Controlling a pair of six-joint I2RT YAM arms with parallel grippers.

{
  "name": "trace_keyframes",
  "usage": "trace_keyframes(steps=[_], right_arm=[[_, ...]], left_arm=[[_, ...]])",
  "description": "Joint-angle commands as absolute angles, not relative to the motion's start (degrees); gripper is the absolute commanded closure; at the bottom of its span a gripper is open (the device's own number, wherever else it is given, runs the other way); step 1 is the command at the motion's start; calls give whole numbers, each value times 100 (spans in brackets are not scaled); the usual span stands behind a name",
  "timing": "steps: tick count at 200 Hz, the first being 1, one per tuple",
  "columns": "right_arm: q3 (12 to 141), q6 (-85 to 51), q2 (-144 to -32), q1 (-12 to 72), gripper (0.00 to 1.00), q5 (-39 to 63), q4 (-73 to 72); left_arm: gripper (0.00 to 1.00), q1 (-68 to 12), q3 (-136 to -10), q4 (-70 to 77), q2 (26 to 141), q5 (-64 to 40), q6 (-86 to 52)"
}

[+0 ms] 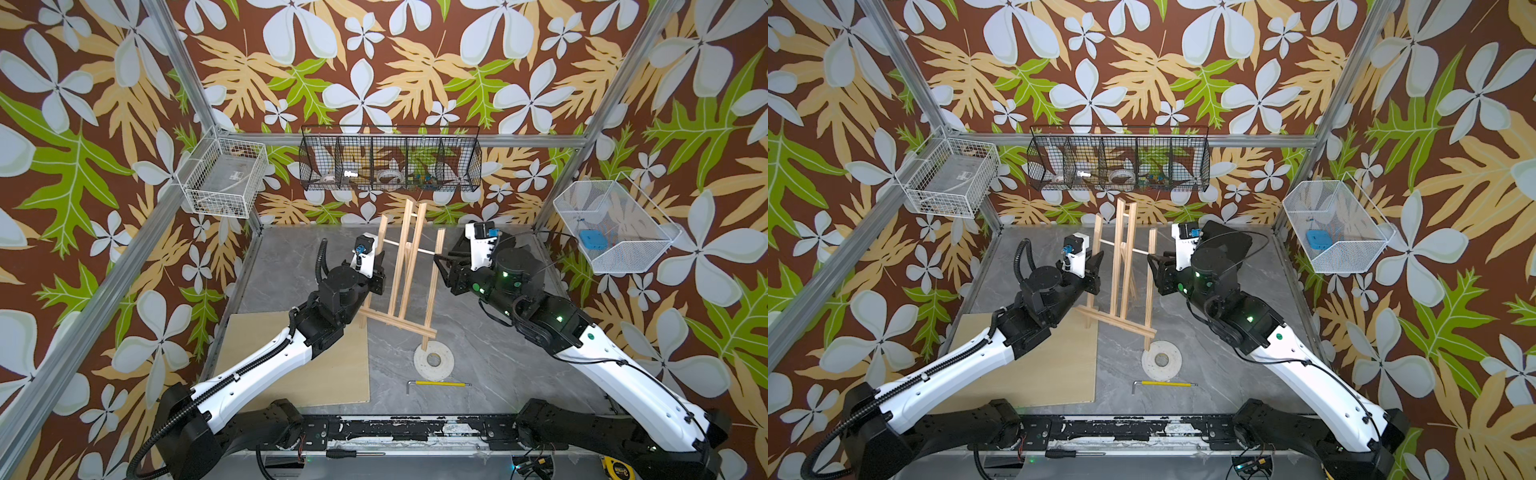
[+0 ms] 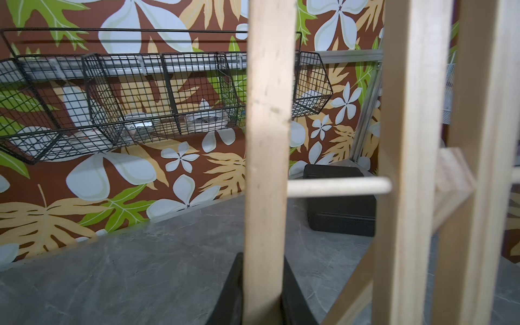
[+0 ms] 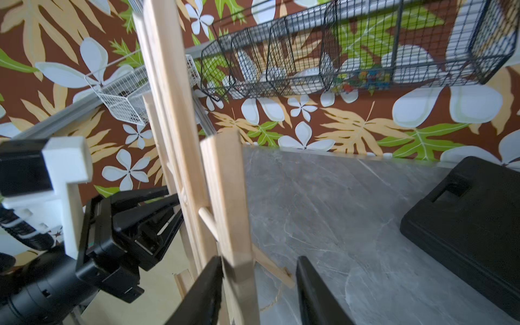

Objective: Disassemble the easel
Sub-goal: Grasp the arm.

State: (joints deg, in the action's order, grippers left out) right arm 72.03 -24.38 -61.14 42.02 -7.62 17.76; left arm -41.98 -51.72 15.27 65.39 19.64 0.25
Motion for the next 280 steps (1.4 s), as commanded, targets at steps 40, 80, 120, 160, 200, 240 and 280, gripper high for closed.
trace_keyframes(steps=[40, 80, 120, 160, 200, 240, 280], right_arm=[[7262, -2634, -5716, 3318, 47, -666, 1903], [7038, -3047, -6197, 3234, 47, 265, 1526], [6677, -3651, -6640, 3305, 51, 1233, 866], [6693, -3629, -6946, 3814, 52, 1410, 922], [6629, -3659, -7013, 4141, 55, 1417, 950], [6680, -3817, -7266, 4305, 57, 1735, 852], [6514, -4058, -7304, 4313, 59, 1929, 396]], left_arm=[[100, -3435, -4395, 2709, 5694, 321, -349], [100, -3350, -4218, 2961, 5364, -620, -411], [100, -3331, -4389, 3100, 5395, -1079, -621], [100, -3316, -4509, 3280, 5536, -1123, -822], [100, -3296, -4566, 3424, 5686, -1084, -959], [100, -3278, -4526, 3699, 5848, -1003, -1191], [100, -3228, -4413, 4097, 6000, -915, -1586]])
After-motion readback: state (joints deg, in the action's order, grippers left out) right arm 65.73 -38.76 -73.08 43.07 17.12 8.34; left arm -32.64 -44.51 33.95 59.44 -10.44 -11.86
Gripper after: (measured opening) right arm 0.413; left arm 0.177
